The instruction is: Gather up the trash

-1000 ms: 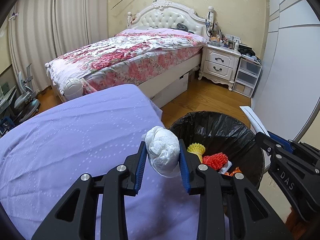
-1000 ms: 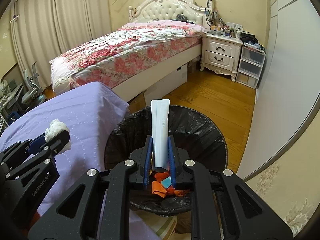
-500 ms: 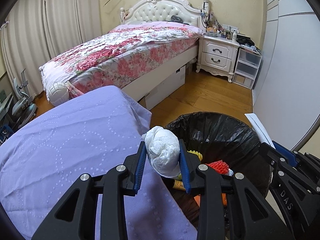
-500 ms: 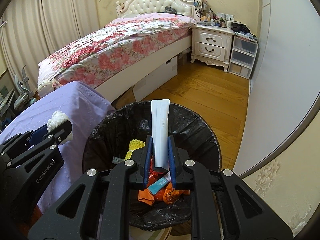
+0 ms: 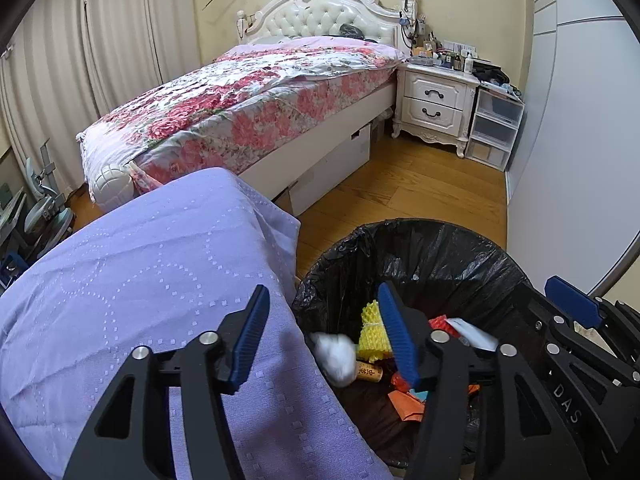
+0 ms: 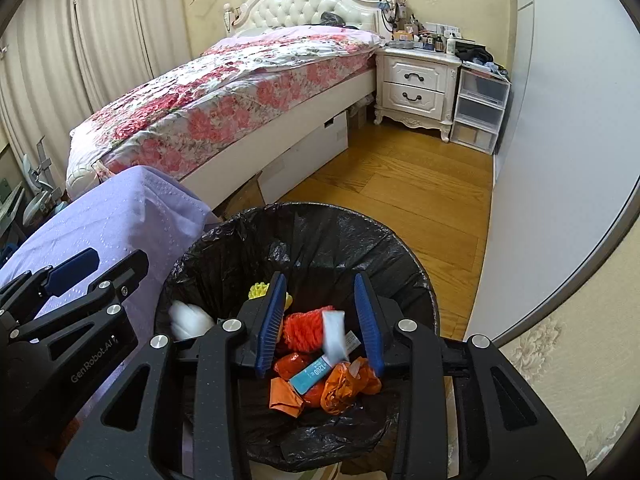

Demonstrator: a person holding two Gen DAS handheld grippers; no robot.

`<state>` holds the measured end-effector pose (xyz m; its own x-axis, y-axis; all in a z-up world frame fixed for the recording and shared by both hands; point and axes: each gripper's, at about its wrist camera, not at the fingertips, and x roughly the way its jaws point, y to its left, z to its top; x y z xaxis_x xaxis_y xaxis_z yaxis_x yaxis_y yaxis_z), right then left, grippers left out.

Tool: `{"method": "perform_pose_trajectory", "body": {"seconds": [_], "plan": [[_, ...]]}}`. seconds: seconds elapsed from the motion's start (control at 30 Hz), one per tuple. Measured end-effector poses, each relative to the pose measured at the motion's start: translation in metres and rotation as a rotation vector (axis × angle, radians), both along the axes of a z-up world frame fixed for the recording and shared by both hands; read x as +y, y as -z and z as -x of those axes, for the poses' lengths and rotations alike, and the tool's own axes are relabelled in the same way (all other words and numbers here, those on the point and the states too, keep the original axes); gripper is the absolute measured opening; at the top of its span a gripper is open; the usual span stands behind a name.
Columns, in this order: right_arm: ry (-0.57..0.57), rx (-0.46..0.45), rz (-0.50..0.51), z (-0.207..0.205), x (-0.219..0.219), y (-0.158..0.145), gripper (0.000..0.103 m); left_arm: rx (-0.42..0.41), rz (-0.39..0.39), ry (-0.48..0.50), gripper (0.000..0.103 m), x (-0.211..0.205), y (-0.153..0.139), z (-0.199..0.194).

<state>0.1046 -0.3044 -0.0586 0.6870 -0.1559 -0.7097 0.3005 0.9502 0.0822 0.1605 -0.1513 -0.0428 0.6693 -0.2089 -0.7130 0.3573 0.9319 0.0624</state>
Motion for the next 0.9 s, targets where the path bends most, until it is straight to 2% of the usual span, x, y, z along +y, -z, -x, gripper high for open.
{"method": "perform_pose_trajectory", "body": {"seconds": [0.07,0.17,0.2,0.27,0.37,0.47,0.9], "plan": [[0.007,-0.002,0.005,0.001,0.000,-0.001,0.046,0.000,0.004,-0.003,0.064,0.001,-0.001,0.000],[0.020,-0.011,0.016,0.004,-0.001,-0.003,0.050,-0.006,0.004,-0.006,0.069,0.002,-0.002,0.001],[0.024,-0.012,0.020,0.005,-0.001,-0.004,0.051,-0.008,0.005,-0.008,0.069,0.003,-0.003,0.002],[0.031,-0.017,0.027,0.007,-0.001,-0.006,0.060,-0.011,0.007,-0.015,0.070,0.005,-0.004,0.002],[0.039,-0.025,0.037,0.010,-0.001,-0.010,0.063,-0.003,0.018,-0.027,0.071,0.010,-0.005,0.002],[0.044,-0.035,0.050,0.015,-0.001,-0.015,0.073,-0.005,0.024,-0.035,0.071,0.014,-0.008,0.005],[0.027,-0.053,0.102,0.037,0.021,-0.034,0.083,-0.048,0.032,-0.092,0.076,0.046,-0.026,0.030]]}}
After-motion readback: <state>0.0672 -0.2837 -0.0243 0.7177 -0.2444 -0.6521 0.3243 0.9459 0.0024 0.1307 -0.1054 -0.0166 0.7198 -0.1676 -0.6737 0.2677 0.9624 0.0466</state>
